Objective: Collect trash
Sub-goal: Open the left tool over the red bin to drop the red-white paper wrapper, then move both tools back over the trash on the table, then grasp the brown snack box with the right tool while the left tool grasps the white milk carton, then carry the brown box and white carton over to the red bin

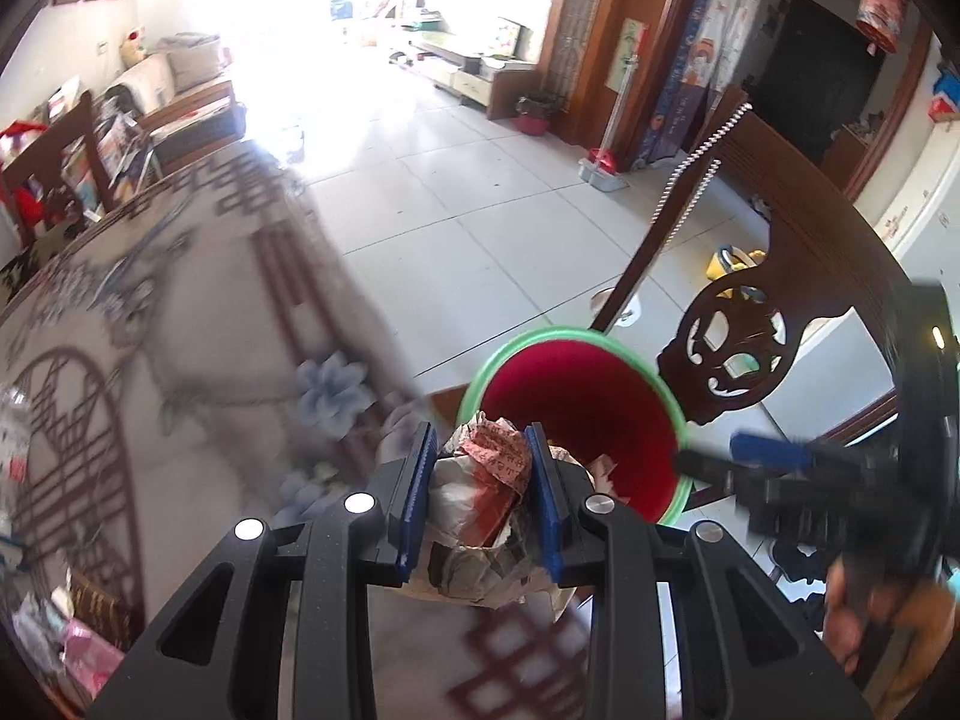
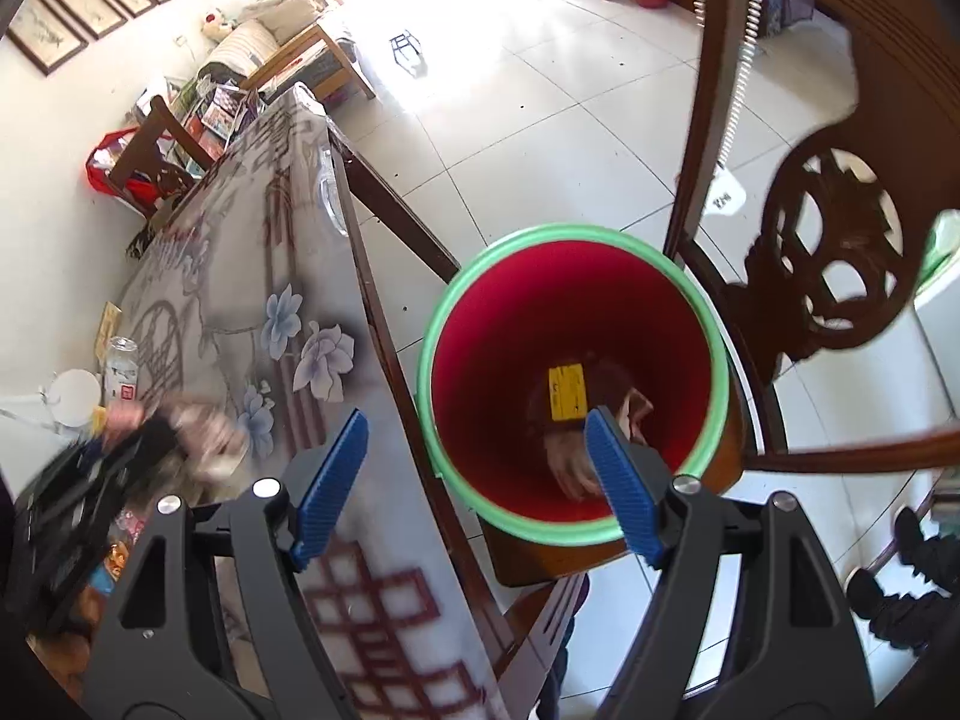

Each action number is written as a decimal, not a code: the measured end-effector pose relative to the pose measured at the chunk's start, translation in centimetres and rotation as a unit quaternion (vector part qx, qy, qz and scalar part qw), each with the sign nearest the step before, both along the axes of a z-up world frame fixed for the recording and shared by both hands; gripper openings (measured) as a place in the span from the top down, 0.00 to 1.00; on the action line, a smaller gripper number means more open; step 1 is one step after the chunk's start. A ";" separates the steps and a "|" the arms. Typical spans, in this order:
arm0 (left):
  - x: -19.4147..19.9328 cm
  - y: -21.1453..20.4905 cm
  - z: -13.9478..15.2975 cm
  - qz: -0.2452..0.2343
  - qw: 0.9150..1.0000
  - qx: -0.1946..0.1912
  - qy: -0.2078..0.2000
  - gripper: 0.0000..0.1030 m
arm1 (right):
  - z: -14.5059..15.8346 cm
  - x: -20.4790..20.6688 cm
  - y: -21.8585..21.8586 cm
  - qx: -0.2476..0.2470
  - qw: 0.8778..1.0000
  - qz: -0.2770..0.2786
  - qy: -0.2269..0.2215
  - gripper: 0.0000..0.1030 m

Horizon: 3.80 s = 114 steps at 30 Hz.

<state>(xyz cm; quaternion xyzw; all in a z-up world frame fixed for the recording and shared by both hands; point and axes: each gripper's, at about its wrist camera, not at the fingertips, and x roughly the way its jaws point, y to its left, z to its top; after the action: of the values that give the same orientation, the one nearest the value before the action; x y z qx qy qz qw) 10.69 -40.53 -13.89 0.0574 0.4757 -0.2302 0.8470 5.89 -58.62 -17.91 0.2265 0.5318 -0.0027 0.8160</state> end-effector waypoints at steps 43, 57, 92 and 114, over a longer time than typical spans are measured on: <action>-1.6 26.7 2.9 0.180 0.982 0.038 -0.048 0.20 | 3.1 -3.2 26.3 0.019 0.982 0.187 -0.007 0.24; -6.6 44.5 3.1 0.309 0.948 0.044 -0.059 0.20 | 4.6 -1.0 35.6 -0.009 0.973 0.231 -0.015 0.24; 4.9 55.2 -9.2 0.511 0.847 -0.088 0.117 0.27 | -2.5 5.3 47.1 -0.116 0.948 0.290 0.056 0.75; -0.9 53.5 -2.2 0.379 0.922 -0.076 0.024 0.65 | 2.1 5.0 46.7 -0.067 0.964 0.255 -0.024 0.75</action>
<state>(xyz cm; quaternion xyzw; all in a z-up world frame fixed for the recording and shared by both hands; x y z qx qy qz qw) 9.76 13.00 -16.13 -0.1973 0.4630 0.0711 0.8612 10.93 -11.95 -15.85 0.0282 0.5508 0.1751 0.8156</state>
